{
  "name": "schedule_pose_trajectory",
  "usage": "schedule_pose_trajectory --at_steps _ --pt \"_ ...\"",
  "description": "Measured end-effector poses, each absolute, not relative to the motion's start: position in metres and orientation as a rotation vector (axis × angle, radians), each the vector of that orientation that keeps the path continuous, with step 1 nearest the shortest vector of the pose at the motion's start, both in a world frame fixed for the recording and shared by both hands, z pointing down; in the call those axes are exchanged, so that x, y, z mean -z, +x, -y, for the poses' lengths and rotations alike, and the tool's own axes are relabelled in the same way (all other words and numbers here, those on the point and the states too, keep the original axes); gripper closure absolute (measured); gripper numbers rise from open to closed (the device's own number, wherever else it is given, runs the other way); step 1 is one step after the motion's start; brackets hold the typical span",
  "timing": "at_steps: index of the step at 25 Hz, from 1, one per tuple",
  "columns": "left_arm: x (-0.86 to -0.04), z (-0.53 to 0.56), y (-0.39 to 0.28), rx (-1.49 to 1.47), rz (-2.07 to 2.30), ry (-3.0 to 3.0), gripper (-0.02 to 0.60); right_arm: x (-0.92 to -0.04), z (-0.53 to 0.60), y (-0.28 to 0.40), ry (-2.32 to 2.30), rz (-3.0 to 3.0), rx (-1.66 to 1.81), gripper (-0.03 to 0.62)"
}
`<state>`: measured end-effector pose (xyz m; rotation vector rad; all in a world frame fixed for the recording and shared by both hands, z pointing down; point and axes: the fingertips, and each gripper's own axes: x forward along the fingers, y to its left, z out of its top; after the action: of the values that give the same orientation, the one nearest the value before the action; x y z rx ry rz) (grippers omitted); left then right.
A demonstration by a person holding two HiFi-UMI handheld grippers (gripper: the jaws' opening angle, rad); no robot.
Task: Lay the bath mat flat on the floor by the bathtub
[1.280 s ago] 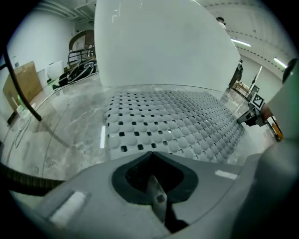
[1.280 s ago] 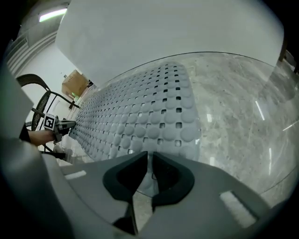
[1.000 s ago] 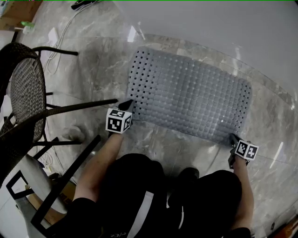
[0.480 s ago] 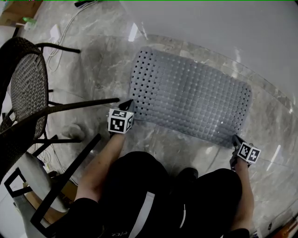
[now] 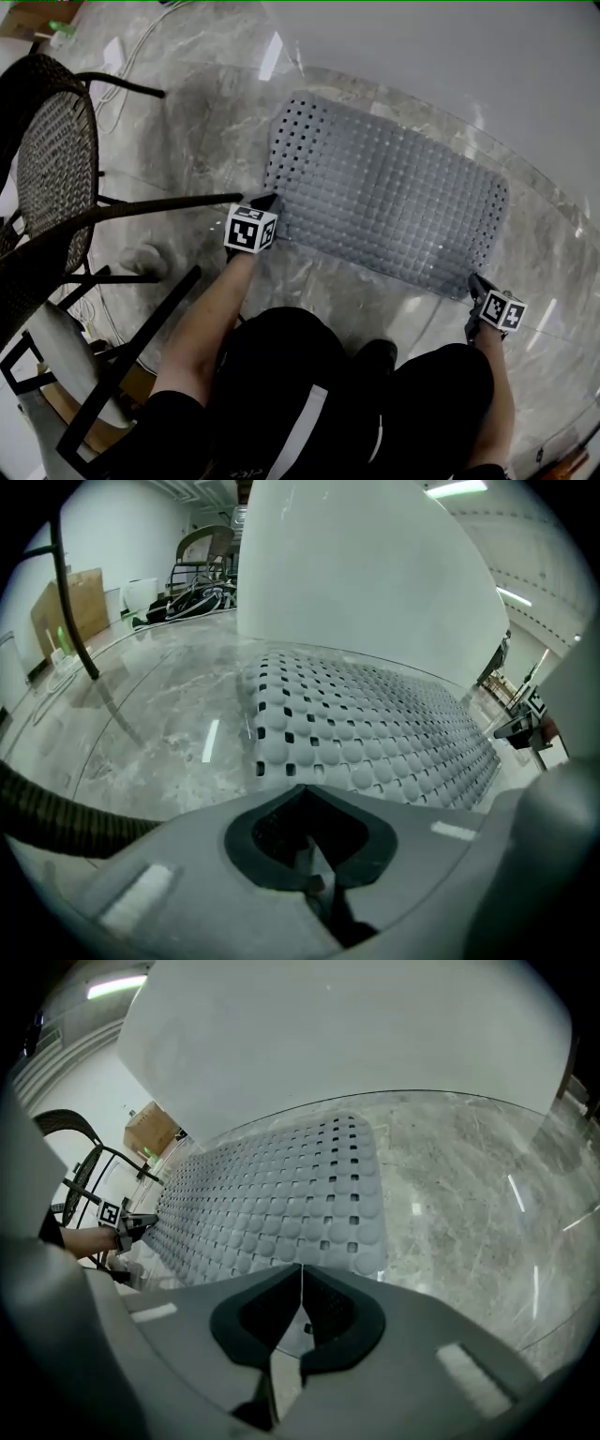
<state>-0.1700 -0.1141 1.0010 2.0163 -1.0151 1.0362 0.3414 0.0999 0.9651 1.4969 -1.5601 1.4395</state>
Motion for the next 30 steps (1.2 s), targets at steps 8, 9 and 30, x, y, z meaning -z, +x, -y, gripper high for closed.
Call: schedule_pose_trajectory --at_steps 8,9,30 --pt "-0.973 0.113 -0.183 -0.994 1.150 2.035 0.574 -0.950 -0.079 0.338 1.536 1.627 -1.427 0.589" --pt "-0.968 0.111 -0.191 -0.974 1.200 2.008 0.574 -0.949 -0.077 0.337 1.536 1.638 -1.431 0.589" --pt "-0.961 0.028 -0.221 -0.839 1.229 1.907 0.528 -0.934 -0.054 0.339 1.385 1.613 -1.331 0.588"
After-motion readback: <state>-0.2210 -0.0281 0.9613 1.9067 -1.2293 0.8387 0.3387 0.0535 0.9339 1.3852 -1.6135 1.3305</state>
